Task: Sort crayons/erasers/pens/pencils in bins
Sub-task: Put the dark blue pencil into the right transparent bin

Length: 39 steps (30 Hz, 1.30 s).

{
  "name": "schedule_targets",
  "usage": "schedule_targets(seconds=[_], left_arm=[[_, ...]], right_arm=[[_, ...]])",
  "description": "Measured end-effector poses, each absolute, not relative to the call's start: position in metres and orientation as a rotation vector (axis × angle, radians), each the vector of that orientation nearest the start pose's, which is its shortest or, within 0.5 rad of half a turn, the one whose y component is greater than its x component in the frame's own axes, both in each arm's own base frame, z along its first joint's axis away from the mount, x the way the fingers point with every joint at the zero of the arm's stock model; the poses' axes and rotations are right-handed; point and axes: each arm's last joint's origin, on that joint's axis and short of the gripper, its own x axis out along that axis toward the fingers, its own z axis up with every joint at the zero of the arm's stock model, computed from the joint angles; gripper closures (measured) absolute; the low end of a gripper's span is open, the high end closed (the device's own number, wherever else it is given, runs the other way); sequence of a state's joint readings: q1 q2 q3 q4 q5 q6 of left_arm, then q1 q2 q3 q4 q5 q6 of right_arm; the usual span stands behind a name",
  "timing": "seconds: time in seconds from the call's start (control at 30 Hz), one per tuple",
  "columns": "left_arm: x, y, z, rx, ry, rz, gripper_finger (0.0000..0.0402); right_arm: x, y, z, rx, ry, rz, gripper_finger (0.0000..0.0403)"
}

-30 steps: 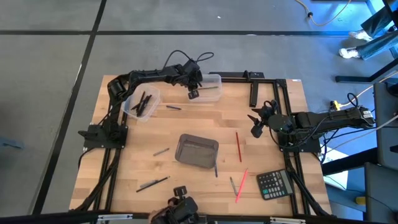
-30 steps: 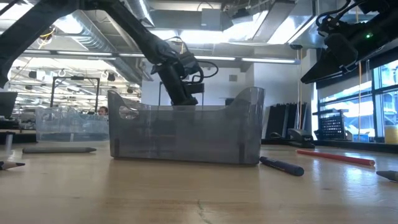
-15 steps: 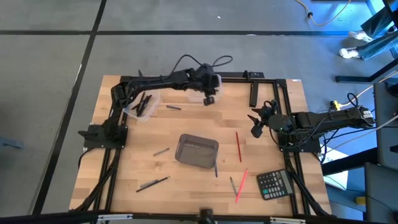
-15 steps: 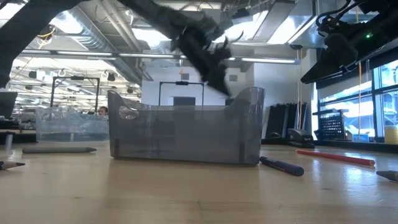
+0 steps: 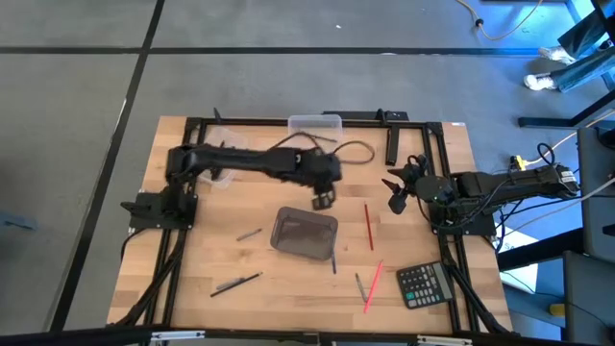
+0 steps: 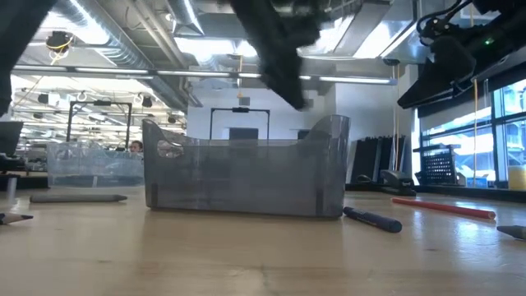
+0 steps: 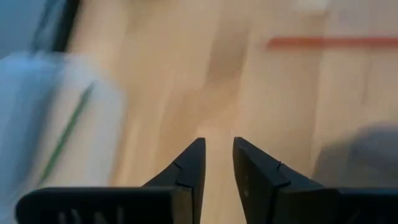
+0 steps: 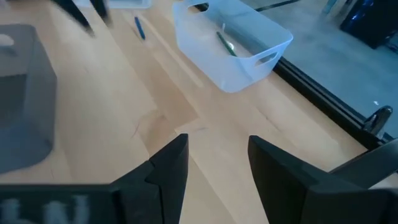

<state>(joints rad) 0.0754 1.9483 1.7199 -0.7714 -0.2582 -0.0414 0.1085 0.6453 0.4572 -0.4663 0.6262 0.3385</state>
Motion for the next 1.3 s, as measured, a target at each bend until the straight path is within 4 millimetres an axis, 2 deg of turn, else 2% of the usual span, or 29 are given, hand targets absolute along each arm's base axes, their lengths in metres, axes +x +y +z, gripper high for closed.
schedule_targets(seconds=[0.1, 0.23, 0.33, 0.43, 0.57, 0.67, 0.8, 0.9, 1.07, 1.3], left_arm=[[0.391, 0.019, 0.296, 0.067, 1.047, 0.437, 0.0328], [0.353, -0.003, 0.327, 0.076, 1.086, 0.484, 0.0329], [0.329, -0.01, 0.333, 0.057, 1.087, 0.514, 0.0329], [0.312, -0.011, 0.32, -0.006, 1.119, 0.521, 0.0329], [0.292, -0.023, 0.285, -0.185, 1.249, 0.483, 0.0329], [0.281, -0.046, 0.258, -0.306, 1.355, 0.44, 0.0329], [0.264, -0.089, 0.234, -0.451, 1.455, 0.376, 0.0329], [0.254, -0.12, 0.226, -0.51, 1.426, 0.371, 0.0329], [0.247, -0.16, 0.206, -0.537, 1.237, 0.351, 0.0329], [0.24, -0.179, 0.177, -0.518, 1.239, 0.352, 0.0329]], right_arm=[[0.133, -0.003, 0.218, 0.094, 0.535, -0.607, 0.0232], [0.133, -0.003, 0.218, 0.093, 0.538, -0.61, 0.0232], [0.133, -0.003, 0.218, 0.115, 0.531, -0.617, 0.0232], [0.133, -0.003, 0.218, 0.125, 0.525, -0.618, 0.0232], [0.133, -0.003, 0.218, 0.143, 0.523, -0.625, 0.0232], [0.133, -0.003, 0.218, 0.145, 0.523, -0.626, 0.0232], [0.133, -0.003, 0.218, 0.147, 0.522, -0.627, 0.0232], [0.133, -0.003, 0.218, 0.147, 0.521, -0.627, 0.0232], [0.134, -0.003, 0.22, 0.152, 0.501, -0.623, 0.0232], [0.138, -0.002, 0.225, 0.156, 0.437, -0.608, 0.0232]])
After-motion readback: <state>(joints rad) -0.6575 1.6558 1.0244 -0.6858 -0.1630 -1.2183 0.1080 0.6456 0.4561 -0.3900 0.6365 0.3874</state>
